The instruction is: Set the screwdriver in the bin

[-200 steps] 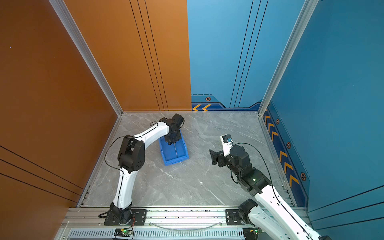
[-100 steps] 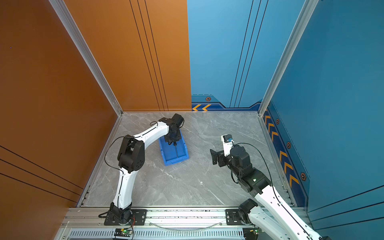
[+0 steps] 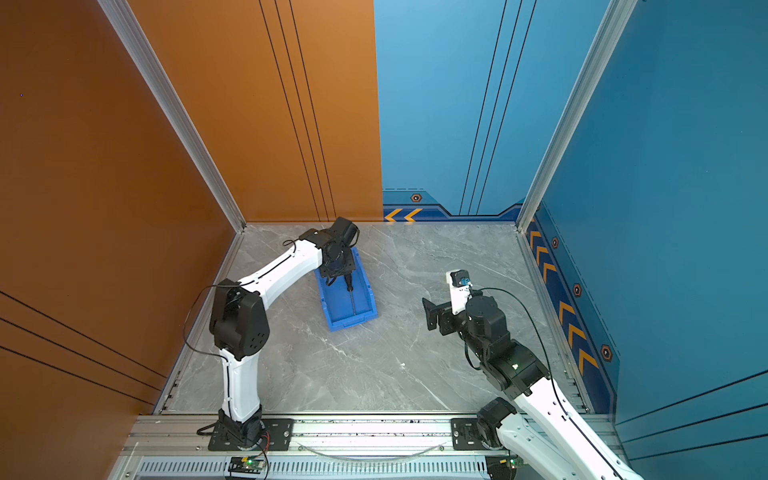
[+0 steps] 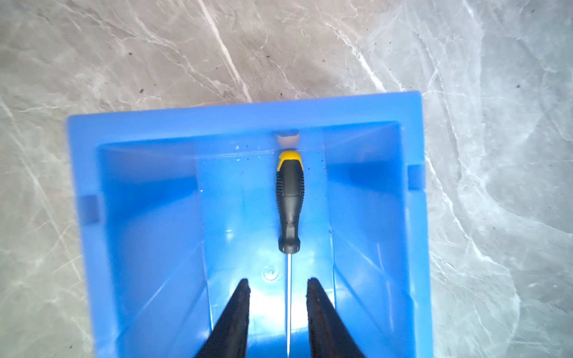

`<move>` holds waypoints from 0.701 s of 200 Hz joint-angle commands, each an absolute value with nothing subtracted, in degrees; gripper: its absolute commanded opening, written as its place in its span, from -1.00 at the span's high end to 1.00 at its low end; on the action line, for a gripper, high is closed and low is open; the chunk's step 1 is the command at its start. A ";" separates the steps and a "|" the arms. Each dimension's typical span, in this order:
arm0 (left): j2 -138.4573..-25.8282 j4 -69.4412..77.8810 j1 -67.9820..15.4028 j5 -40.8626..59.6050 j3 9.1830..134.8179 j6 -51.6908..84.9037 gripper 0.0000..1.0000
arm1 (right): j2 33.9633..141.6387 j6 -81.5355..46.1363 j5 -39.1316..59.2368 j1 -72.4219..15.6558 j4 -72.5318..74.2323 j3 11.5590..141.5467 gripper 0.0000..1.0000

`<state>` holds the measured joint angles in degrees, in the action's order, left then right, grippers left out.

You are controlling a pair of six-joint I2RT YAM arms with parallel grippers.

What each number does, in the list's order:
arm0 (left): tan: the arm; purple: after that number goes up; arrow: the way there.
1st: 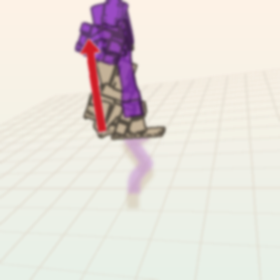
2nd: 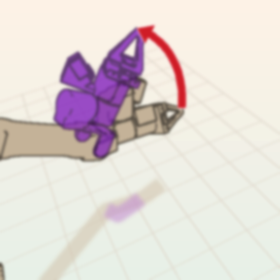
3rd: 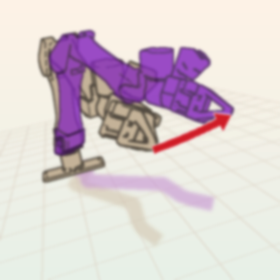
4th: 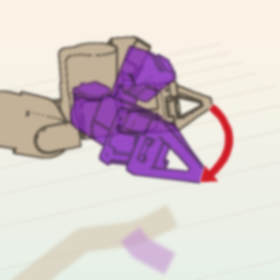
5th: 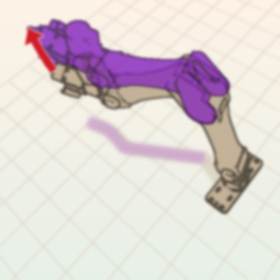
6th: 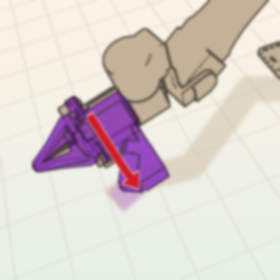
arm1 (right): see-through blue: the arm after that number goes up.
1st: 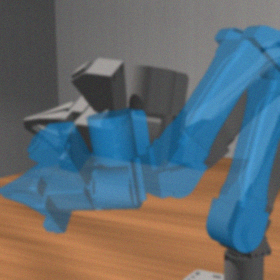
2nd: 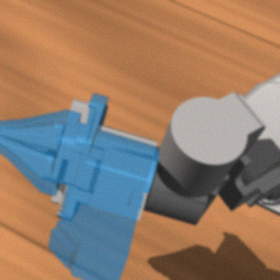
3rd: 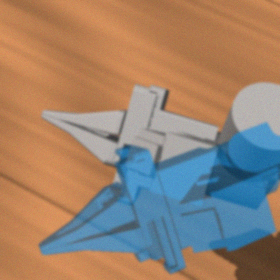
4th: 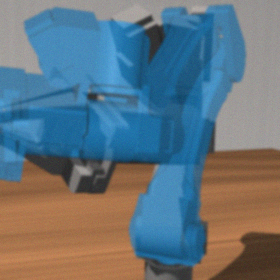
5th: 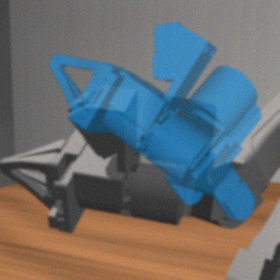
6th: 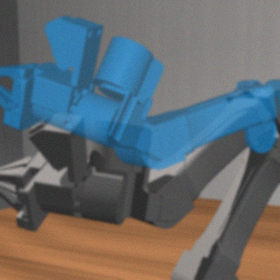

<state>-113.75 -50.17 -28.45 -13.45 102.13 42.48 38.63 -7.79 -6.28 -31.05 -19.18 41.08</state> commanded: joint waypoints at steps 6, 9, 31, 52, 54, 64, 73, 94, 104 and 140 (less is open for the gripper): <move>-107.02 -51.42 -29.83 -15.81 97.58 43.62 0.33 | 36.86 -8.88 -6.59 -30.58 -21.87 40.60 -1.00; -106.29 -51.44 -29.99 -15.88 97.13 43.87 0.33 | 36.69 -8.94 -6.64 -30.53 -22.07 40.63 -1.00; -100.62 -51.33 -31.18 -17.21 94.05 43.97 0.32 | 35.70 -8.88 -6.91 -30.45 -23.92 40.25 -1.00; -95.48 -51.43 -32.11 -18.63 91.75 42.46 0.29 | 35.78 -8.27 -7.91 -30.08 -25.16 39.95 -1.00; -94.97 -51.42 -32.26 -18.85 91.62 42.17 0.29 | 35.84 -8.24 -7.98 -29.93 -25.14 39.91 -1.00; -92.69 -51.43 -32.95 -19.96 91.07 40.19 0.27 | 36.11 -8.16 -8.52 -29.48 -25.07 39.97 -1.00; -90.61 -51.48 -33.22 -20.63 90.28 38.72 0.24 | 36.56 -8.37 -8.95 -28.87 -24.38 39.91 -1.00; -86.32 -51.42 -32.55 -20.89 87.40 35.28 0.22 | 37.35 -9.02 -9.87 -26.95 -20.55 38.32 -1.00; -84.63 -51.39 -31.58 -20.47 85.97 33.19 0.21 | 37.62 -9.29 -9.91 -26.06 -18.42 37.40 -1.00; -79.32 -48.62 -27.04 -17.39 80.26 27.25 0.15 | 40.82 -12.65 -14.17 -22.25 -16.14 36.42 -1.00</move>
<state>-82.08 -50.35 -29.43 -18.61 84.03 33.26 39.00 -9.47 -9.96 -24.34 -19.62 37.34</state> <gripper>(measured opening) 0.411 0.998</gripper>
